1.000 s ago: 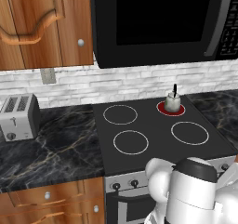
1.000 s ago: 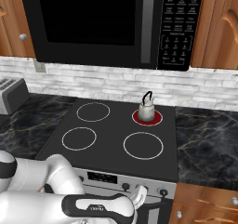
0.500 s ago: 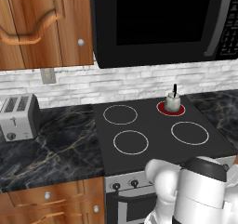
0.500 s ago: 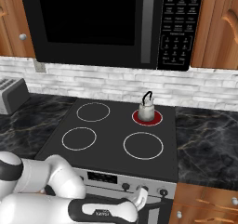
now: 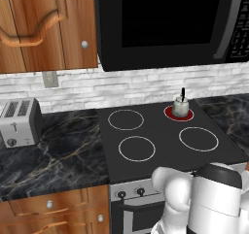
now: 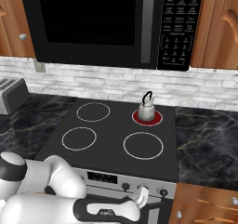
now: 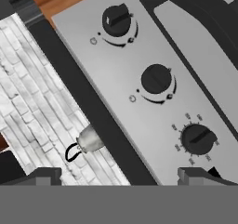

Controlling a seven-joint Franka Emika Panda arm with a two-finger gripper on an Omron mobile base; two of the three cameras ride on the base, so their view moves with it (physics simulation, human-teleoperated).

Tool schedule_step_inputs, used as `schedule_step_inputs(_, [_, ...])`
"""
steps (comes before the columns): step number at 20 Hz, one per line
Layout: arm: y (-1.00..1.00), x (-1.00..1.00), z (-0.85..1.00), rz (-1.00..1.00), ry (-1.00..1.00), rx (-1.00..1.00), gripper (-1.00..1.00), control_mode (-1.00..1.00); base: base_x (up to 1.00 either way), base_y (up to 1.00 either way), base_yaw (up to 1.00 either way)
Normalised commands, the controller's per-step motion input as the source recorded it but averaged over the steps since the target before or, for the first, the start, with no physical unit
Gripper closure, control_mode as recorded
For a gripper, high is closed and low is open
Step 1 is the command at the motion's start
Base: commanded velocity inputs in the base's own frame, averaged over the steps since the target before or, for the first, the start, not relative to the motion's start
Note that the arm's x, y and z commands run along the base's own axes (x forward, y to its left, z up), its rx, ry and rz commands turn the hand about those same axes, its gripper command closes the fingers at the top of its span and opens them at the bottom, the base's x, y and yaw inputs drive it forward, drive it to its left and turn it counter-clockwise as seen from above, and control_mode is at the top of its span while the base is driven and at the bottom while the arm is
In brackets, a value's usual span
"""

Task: Lower the heat of the kettle.

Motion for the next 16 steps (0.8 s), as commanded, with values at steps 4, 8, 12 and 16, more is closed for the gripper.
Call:
schedule_step_inputs(4, [0.0,0.09,-0.07,0.0,0.0,0.0,-1.0,-1.0,0.0,0.0,0.0])
schedule_step_inputs(8, [0.0,0.1,-0.1,0.0,0.0,0.0,-1.0,-1.0,0.0,0.0,0.0])
schedule_step_inputs(12, [0.0,0.09,-0.14,0.0,0.0,0.0,-1.0,-1.0,0.0,0.0,0.0])
schedule_step_inputs(16, [-0.12,0.04,-0.17,0.0,0.0,0.01,-1.0,-1.0,0.0,0.0,0.0])
